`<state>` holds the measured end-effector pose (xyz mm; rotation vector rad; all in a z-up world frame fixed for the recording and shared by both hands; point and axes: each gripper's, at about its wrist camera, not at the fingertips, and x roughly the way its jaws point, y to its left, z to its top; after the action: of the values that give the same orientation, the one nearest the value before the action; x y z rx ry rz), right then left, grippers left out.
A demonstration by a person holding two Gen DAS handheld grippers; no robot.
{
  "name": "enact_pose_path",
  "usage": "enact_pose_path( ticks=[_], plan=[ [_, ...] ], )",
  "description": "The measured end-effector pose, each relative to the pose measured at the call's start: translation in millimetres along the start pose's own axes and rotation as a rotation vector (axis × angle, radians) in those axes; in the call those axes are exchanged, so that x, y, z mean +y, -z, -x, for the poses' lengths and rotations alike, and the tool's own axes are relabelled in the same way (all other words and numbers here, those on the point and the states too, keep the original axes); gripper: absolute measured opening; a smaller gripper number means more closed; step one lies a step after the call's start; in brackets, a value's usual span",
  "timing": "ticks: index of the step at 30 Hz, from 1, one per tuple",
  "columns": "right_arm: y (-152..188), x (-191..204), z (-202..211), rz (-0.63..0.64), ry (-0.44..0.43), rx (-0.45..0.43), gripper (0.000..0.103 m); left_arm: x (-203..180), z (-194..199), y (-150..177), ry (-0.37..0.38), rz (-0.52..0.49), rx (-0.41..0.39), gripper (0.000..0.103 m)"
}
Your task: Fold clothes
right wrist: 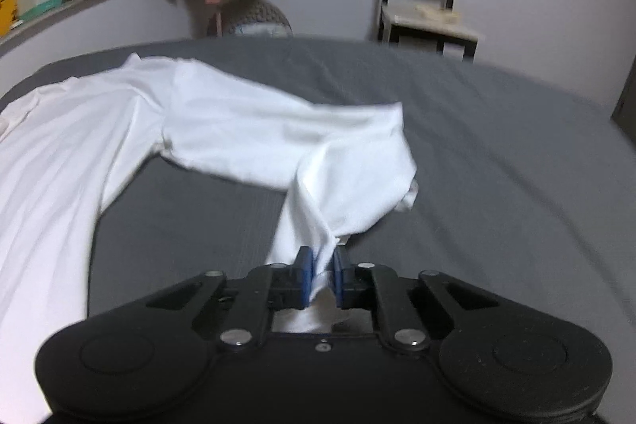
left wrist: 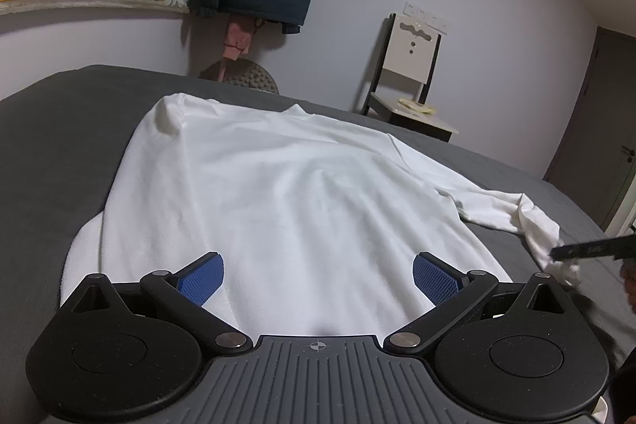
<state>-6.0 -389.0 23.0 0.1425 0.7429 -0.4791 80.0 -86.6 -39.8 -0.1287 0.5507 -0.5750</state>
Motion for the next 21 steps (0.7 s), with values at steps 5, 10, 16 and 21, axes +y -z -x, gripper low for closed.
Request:
enact_pose_path(
  ticks=[5, 10, 16, 21],
  plan=[
    [-24.7, -48.0, 40.2, -0.065, 0.108, -0.102, 0.011, 0.6, -1.1, 0.3, -0.002, 0.004, 0.002, 0.103],
    [-53.2, -124.2, 38.5, -0.168, 0.214, -0.101, 0.001, -1.7, -2.7, 2.1, -0.002, -0.014, 0.012, 0.103],
    [-48.4, -176.3, 11.6, -0.325, -0.091, 0.01, 0.05, -2.4, -5.5, 5.0, -0.01, -0.027, 0.031, 0.103],
    [-14.3, -165.2, -6.1, -0.257, -0.137, 0.079, 0.04, -2.5, -6.2, 8.3, -0.013, -0.039, 0.04, 0.103]
  ],
)
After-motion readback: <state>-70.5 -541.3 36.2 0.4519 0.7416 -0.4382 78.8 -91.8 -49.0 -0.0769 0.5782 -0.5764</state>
